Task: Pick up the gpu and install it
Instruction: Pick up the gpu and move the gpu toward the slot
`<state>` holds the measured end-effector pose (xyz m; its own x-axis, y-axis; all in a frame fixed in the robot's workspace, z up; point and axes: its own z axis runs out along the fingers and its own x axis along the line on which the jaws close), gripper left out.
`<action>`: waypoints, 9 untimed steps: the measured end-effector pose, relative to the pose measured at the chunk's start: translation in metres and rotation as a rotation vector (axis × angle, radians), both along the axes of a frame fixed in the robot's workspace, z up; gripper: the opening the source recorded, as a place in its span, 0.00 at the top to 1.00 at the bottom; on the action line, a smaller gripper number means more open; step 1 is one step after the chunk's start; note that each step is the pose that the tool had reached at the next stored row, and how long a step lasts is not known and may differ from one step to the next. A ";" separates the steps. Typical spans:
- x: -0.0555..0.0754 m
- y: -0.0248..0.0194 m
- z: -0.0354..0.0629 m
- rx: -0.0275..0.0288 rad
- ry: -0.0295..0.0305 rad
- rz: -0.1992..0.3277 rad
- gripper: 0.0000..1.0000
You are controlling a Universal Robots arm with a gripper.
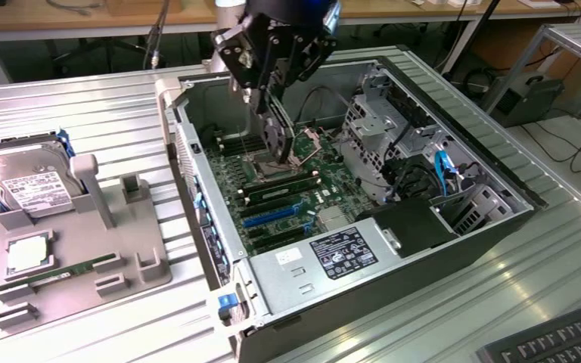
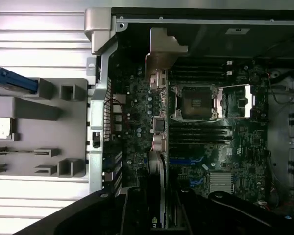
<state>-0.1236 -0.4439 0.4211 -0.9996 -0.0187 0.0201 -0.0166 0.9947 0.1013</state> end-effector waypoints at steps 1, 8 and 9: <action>0.009 0.0000 -0.0035 0.0002 -0.0001 0.000 0.74; 0.051 -0.0017 -0.0204 0.0003 -0.0001 0.000 0.74; 0.057 -0.0021 -0.0229 0.0003 -0.0002 0.000 0.74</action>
